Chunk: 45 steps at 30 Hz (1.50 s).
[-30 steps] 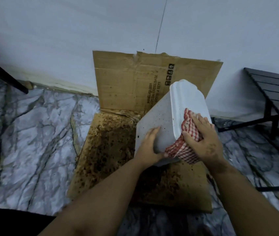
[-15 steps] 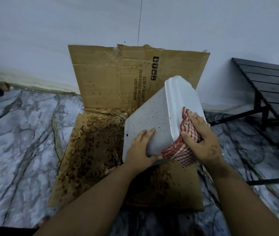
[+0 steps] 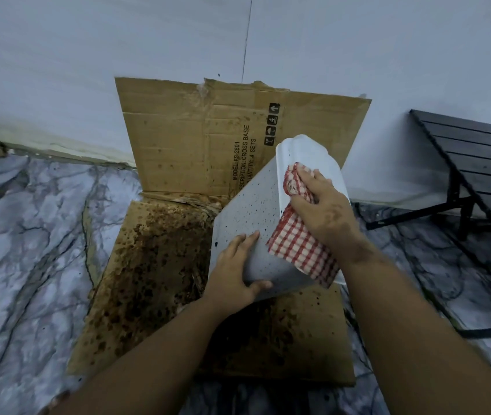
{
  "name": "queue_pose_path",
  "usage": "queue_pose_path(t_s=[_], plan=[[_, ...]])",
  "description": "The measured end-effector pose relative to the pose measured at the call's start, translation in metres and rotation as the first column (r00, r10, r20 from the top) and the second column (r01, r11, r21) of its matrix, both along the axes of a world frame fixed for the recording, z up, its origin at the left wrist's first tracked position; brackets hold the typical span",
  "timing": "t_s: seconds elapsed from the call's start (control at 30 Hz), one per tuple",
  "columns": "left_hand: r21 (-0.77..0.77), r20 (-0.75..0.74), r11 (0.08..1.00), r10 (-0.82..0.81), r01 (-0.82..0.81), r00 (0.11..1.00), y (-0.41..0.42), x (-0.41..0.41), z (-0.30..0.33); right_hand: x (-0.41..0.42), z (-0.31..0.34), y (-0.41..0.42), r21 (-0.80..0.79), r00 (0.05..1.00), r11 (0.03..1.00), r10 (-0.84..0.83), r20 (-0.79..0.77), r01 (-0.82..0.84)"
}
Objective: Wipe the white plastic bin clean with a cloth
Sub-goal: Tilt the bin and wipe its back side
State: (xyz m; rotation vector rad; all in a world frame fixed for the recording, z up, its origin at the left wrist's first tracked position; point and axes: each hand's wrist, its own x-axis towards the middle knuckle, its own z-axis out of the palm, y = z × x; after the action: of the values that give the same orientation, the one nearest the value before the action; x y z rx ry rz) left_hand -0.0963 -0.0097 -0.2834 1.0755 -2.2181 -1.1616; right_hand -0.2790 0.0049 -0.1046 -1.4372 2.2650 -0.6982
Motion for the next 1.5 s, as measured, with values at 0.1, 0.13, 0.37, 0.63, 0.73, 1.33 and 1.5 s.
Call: queue_pose_path(t_s=[0.1, 0.13, 0.37, 0.63, 0.73, 1.33, 1.5], plan=[[-0.012, -0.012, 1.0, -0.002, 0.002, 1.0, -0.001, -0.003, 0.002, -0.011, 0.002, -0.026, -0.01, 1.0, 1.0, -0.014, -0.009, 0.014], [-0.016, -0.012, 1.0, 0.0, 0.0, 1.0, 0.0, -0.004, 0.004, -0.016, 0.003, -0.036, -0.011, 1.0, 1.0, -0.009, -0.023, 0.008], [-0.013, -0.001, 1.0, -0.018, 0.018, 1.0, 0.003, -0.003, 0.006, -0.021, 0.002, -0.036, 0.03, 0.999, 0.999, 0.033, -0.021, -0.033], [-0.013, 0.028, 1.0, 0.01, -0.009, 1.0, 0.006, -0.001, 0.008, 0.003, -0.01, 0.043, 0.08, 0.994, 0.996, 0.048, -0.099, -0.04], [0.003, -0.003, 0.999, 0.032, -0.032, 0.999, 0.004, 0.0, 0.008, 0.001, -0.006, 0.023, 0.095, 0.995, 0.994, 0.062, -0.073, -0.055], [0.003, -0.021, 1.0, 0.003, -0.003, 1.0, -0.001, 0.005, 0.004, -0.015, 0.004, -0.055, 0.085, 0.994, 0.994, 0.075, -0.085, -0.068], [0.004, -0.006, 1.0, -0.01, 0.01, 1.0, 0.001, 0.003, 0.005, 0.017, -0.002, 0.029, 0.055, 0.994, 0.994, 0.094, -0.049, -0.091]])
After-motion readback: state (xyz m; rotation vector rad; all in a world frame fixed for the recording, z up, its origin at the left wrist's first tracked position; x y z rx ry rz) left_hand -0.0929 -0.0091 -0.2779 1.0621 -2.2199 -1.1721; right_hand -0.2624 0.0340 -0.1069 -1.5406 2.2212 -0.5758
